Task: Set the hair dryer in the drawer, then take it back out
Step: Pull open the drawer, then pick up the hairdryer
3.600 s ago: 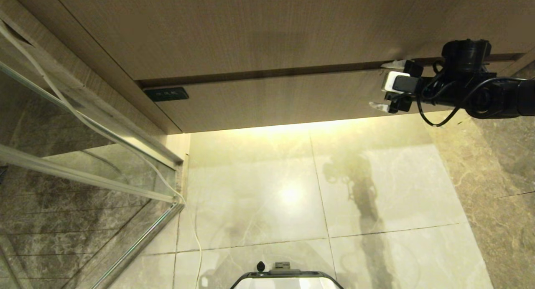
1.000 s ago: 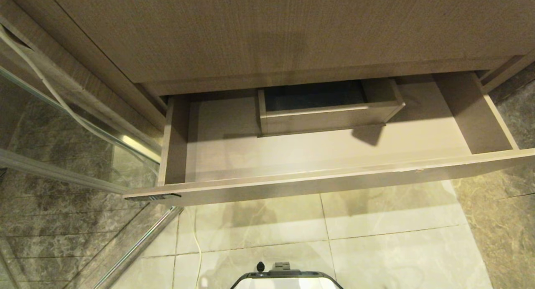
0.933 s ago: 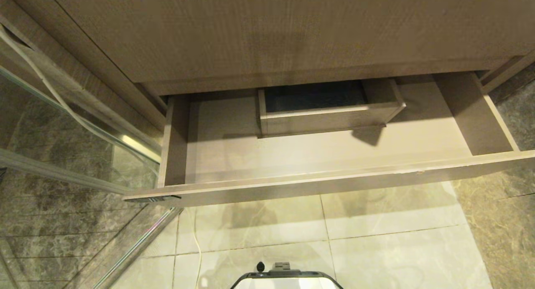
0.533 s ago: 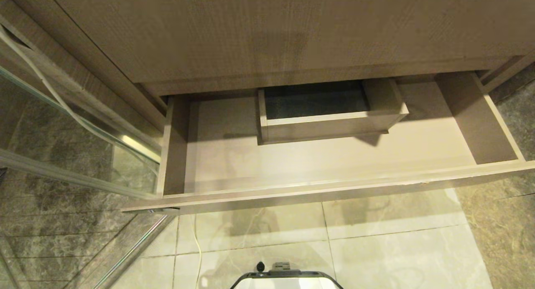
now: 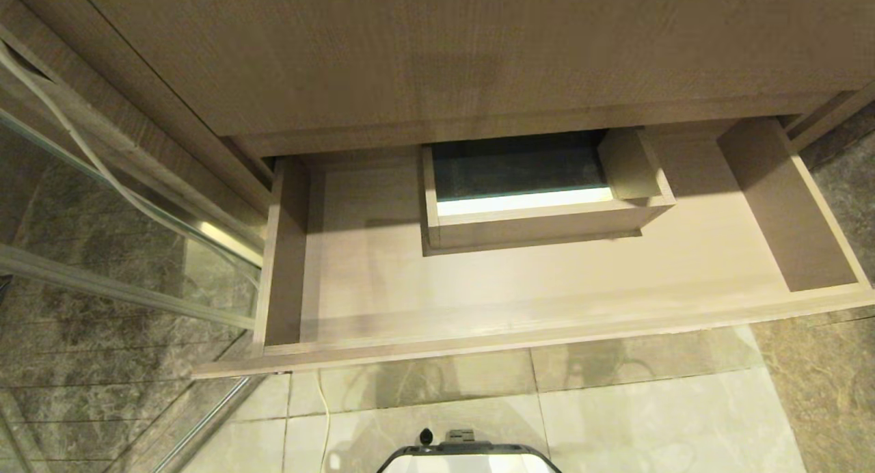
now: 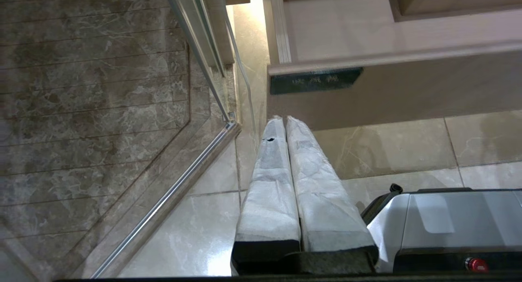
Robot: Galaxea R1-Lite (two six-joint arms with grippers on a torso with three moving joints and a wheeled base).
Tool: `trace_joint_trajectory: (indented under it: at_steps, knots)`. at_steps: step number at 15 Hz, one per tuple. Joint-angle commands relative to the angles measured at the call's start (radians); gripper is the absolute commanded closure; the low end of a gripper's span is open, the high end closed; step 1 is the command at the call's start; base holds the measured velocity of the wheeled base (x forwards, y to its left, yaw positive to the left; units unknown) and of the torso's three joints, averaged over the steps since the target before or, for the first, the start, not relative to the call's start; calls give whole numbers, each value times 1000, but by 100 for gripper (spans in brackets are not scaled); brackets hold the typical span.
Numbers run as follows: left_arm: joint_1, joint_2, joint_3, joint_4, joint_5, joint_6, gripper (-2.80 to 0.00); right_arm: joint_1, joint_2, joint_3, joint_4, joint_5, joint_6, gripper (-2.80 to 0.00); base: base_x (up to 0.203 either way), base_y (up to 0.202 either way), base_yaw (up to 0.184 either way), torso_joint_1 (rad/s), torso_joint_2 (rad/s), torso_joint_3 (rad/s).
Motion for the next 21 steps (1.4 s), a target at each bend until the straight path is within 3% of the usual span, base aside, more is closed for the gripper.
trace_joint_trajectory:
  at_steps: [1, 3, 8, 11, 21]
  knots:
    - [0, 0, 0, 0, 1, 0, 0, 5, -80, 94, -177, 54, -14, 0, 0, 0, 0, 0, 0, 0]
    - [0, 0, 0, 0, 0, 0, 0, 4, -81, 111, -203, 123, -68, 0, 0, 0, 0, 0, 0, 0]
    - [0, 0, 0, 0, 0, 0, 0, 67, -83, 111, -165, 126, -49, 0, 0, 0, 0, 0, 0, 0]
    - [0, 0, 0, 0, 2, 0, 0, 169, -115, 110, -159, 127, -47, 0, 0, 0, 0, 0, 0, 0]
    - [0, 0, 1, 0, 0, 0, 0, 154, -121, 111, -159, 126, -41, 0, 0, 0, 0, 0, 0, 0]
